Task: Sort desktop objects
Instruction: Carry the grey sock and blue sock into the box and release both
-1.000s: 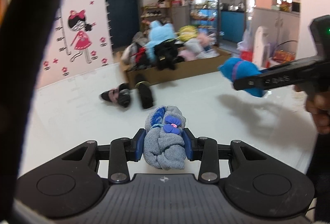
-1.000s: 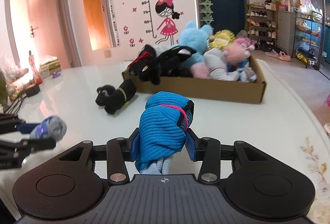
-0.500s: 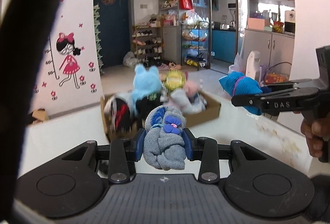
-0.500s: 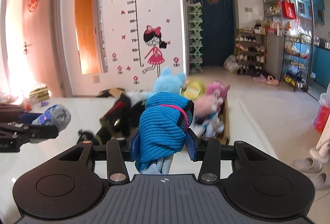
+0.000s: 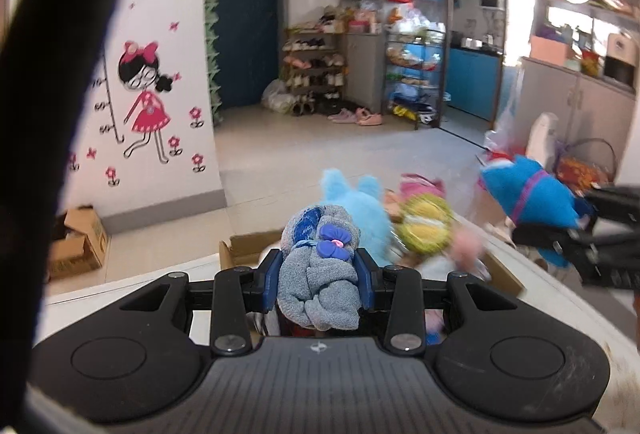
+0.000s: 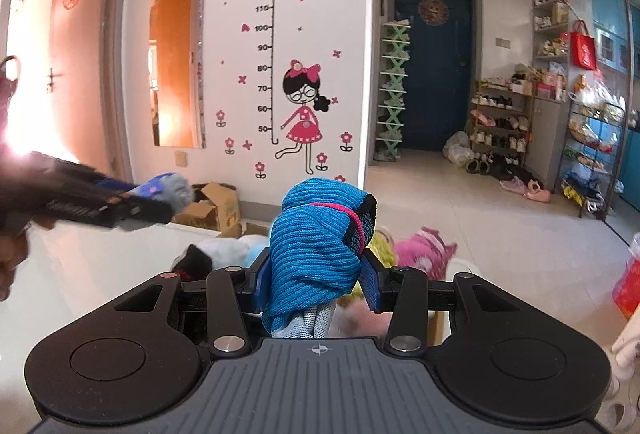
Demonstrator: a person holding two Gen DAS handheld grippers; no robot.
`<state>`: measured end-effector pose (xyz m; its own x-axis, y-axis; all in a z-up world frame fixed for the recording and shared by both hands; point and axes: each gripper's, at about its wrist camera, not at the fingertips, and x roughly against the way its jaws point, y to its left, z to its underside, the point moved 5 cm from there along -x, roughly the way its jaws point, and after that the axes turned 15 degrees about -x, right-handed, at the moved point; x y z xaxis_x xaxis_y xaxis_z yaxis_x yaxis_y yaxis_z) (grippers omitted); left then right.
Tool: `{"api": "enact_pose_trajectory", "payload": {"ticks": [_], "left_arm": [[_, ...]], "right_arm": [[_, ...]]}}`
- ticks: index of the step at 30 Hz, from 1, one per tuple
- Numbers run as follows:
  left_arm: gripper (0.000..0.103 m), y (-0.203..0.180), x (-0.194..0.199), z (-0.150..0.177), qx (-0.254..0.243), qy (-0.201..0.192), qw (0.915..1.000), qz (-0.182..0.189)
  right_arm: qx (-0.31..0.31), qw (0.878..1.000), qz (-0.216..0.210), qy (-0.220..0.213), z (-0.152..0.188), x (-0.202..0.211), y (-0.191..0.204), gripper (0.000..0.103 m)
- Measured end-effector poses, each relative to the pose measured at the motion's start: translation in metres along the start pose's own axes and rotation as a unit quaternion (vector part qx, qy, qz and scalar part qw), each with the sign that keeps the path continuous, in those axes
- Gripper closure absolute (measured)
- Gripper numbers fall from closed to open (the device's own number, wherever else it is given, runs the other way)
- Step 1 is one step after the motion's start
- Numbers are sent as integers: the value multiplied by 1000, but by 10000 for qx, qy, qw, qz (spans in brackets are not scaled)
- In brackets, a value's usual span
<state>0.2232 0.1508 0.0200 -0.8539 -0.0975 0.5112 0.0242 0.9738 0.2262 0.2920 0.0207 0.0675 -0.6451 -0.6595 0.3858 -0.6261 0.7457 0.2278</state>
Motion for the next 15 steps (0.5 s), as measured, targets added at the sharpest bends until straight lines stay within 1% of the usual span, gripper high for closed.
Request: {"api": "enact_pose_trajectory", "payload": {"ticks": [4, 8, 12, 15], "left_arm": [[68, 4, -27, -3, 142, 104, 9998, 58], [68, 3, -46, 4, 328, 222, 9991, 149], [68, 2, -53, 11, 463, 304, 9983, 188], [68, 2, -54, 15, 437, 394, 9981, 163]], "right_arm": [[68, 9999, -52, 69, -6, -28, 3, 52], [112, 9998, -60, 176, -1, -52, 3, 52], [165, 9994, -33, 295, 6, -75, 2, 52], [136, 9992, -24, 377, 12, -85, 0, 52]]}}
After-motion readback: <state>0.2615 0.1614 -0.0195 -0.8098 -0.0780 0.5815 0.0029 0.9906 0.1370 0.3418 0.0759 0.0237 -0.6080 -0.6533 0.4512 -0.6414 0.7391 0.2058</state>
